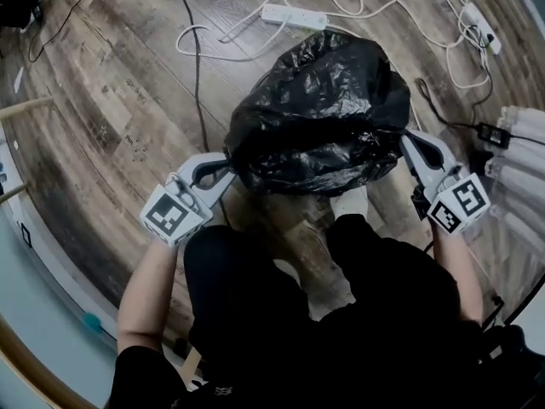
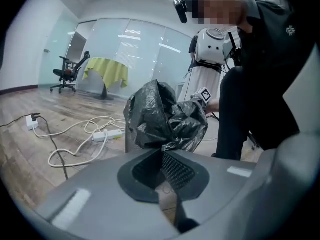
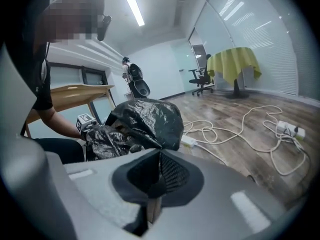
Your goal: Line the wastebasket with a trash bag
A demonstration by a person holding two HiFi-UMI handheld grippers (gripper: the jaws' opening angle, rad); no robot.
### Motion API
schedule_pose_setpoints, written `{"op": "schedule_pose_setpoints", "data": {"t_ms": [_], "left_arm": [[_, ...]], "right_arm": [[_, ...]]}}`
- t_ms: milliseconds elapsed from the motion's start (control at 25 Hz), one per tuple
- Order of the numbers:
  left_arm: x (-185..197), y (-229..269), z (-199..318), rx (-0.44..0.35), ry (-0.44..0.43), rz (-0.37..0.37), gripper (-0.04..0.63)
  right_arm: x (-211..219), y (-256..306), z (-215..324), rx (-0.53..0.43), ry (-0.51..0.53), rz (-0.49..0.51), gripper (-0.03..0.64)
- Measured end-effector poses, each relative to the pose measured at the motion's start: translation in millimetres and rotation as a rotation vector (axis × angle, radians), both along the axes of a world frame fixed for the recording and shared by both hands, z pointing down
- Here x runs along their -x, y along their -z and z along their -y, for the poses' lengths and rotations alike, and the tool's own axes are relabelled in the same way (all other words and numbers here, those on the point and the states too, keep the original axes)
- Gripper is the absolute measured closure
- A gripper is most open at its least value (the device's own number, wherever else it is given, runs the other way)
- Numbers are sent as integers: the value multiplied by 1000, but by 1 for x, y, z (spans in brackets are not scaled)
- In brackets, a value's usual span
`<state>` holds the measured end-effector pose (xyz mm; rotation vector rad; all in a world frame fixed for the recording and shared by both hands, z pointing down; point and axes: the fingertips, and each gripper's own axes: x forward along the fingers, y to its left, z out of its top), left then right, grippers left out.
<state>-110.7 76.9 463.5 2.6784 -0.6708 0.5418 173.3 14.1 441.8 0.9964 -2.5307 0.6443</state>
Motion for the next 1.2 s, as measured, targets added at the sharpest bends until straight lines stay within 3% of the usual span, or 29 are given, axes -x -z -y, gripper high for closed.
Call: {"op": "schedule_pose_setpoints", "data": {"t_ms": [120, 240, 400, 720, 960, 1080, 1200], "left_arm": [[-2, -6, -14, -9, -61, -7, 588], [-2, -12, -21, 1, -55, -26, 588], [2, -40, -25, 14, -48, 44, 588], [41, -92, 16, 44, 132, 106, 588], [18, -106, 6, 33, 12, 195, 588], [13, -113, 2, 55, -13, 199, 588], [2, -113, -11, 39, -107, 223, 588]], "right_arm": [[-2, -8, -13, 1, 4, -2, 615], [-10, -13, -25, 15, -7, 18, 615], [-18, -41, -31, 62, -19, 3, 615], [15, -77, -16, 51, 69, -20, 615], [28, -97, -20, 79, 126, -46, 615], [26, -106, -17, 124, 111, -8, 615], [32, -108, -20, 129, 137, -10, 615]]}}
